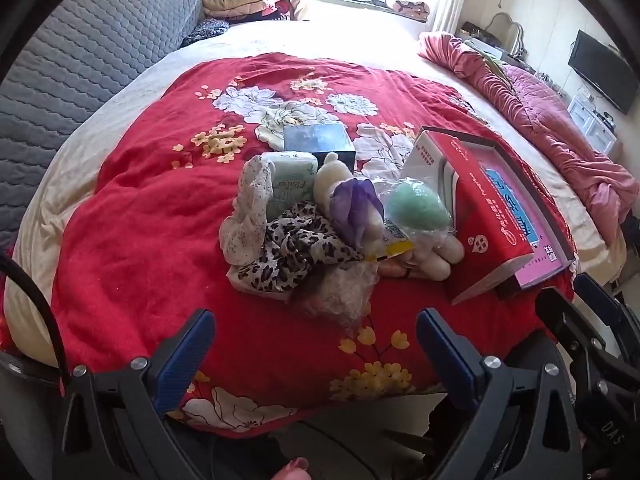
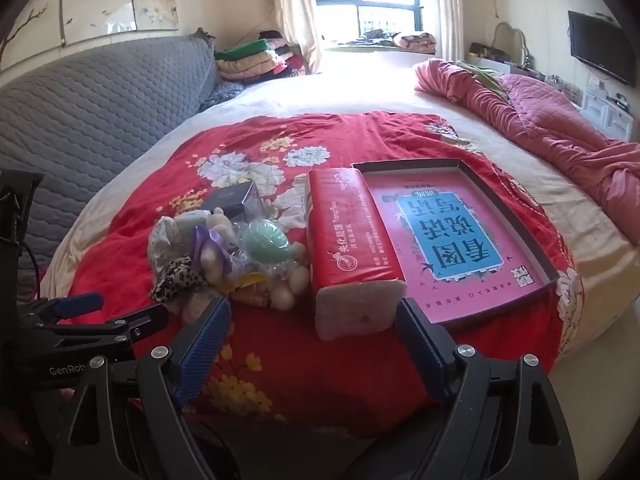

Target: Organize soft objects

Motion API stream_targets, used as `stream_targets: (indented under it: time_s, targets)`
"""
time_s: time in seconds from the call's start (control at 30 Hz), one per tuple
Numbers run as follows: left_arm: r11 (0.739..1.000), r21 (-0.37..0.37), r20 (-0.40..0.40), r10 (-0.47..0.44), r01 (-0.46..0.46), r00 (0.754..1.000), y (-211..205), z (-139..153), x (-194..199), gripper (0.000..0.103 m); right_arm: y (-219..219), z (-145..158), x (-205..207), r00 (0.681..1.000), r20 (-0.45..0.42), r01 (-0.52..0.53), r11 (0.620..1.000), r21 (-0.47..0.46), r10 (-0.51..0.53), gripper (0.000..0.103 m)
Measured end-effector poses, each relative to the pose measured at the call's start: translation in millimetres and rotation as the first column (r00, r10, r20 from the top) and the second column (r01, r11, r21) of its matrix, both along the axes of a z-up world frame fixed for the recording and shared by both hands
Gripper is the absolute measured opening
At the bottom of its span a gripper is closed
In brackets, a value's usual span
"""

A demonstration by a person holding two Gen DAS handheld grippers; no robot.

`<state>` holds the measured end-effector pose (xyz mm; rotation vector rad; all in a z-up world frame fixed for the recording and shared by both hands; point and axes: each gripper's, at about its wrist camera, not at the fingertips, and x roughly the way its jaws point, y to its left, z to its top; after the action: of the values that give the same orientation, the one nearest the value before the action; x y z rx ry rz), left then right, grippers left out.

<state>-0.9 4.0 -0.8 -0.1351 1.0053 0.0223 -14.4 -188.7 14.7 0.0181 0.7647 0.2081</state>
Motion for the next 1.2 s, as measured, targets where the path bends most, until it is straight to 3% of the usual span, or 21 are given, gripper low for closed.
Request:
stream_targets:
  time_s: [1.2]
  targets:
    - [1.0,0.008,0.015,0.001,-0.001,1.0,-1.8,4.2,-2.0,0.101,2.2,2.5,-1.9,1.0,0.017,0.008,0.999,-0.033,-0.007,0.085]
